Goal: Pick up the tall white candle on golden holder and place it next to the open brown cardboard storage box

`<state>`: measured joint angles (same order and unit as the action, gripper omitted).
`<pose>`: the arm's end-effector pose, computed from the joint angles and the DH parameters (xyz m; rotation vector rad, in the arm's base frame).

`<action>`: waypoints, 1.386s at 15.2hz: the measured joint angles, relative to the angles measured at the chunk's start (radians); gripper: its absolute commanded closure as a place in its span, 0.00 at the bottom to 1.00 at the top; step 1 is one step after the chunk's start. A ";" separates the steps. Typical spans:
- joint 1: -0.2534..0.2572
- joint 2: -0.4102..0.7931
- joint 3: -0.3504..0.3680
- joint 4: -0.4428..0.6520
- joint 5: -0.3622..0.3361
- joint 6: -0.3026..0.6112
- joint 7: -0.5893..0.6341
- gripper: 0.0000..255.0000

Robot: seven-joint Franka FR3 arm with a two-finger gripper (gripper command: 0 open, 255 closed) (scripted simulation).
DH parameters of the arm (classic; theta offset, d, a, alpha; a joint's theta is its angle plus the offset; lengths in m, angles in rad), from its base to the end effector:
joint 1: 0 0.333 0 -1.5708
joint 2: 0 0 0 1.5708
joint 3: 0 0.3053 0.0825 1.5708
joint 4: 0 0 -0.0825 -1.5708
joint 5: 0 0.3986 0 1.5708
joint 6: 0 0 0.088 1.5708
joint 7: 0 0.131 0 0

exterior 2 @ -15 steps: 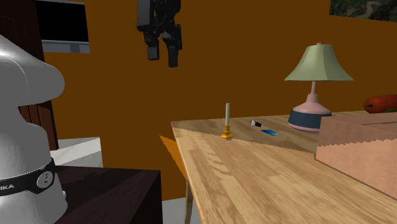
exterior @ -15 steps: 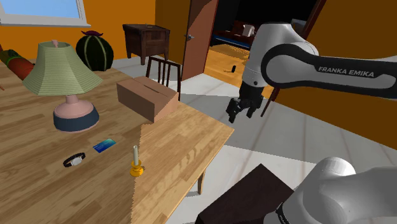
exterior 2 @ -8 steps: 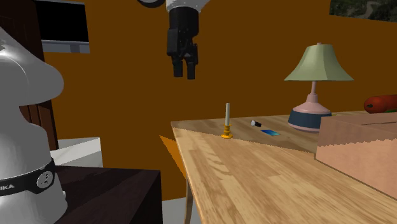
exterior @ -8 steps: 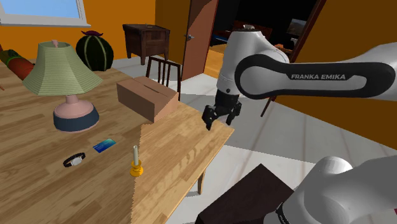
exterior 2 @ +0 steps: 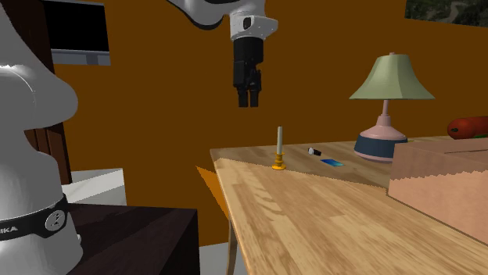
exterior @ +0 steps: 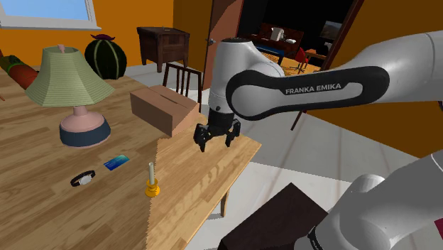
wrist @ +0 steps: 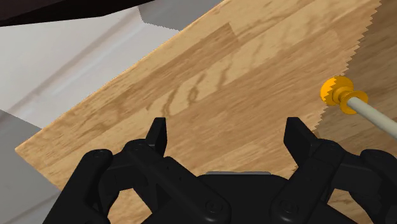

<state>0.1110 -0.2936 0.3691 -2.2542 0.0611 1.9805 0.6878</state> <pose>0.4247 0.2312 0.4347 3.0784 -0.3812 0.0442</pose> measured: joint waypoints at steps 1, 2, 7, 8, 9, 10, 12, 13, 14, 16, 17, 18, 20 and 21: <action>0.000 0.039 0.016 0.028 -0.009 0.011 0.027 0.00; 0.002 0.072 0.031 0.056 -0.018 0.016 0.055 0.00; 0.021 0.249 0.095 0.194 -0.084 0.047 0.197 0.00; 0.029 0.292 0.106 0.225 -0.104 0.057 0.230 0.00; 0.037 0.343 0.114 0.269 -0.129 0.057 0.262 0.00; 0.046 0.375 0.120 0.300 -0.145 0.055 0.287 0.00; 0.070 0.456 0.129 0.376 -0.186 0.053 0.343 0.00; 0.086 0.499 0.131 0.413 -0.208 0.054 0.372 0.00; 0.102 0.539 0.132 0.460 -0.227 0.042 0.396 0.00; 0.130 0.603 0.130 0.521 -0.258 0.039 0.435 0.00; 0.134 0.618 0.127 0.530 -0.266 0.043 0.440 0.00; 0.136 0.628 0.125 0.527 -0.271 0.055 0.445 0.00; 0.140 0.644 0.122 0.523 -0.280 0.073 0.452 0.00; 0.139 0.647 0.120 0.513 -0.283 0.086 0.452 0.00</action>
<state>0.2498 0.3534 0.4891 -1.7412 -0.2215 2.0663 1.1396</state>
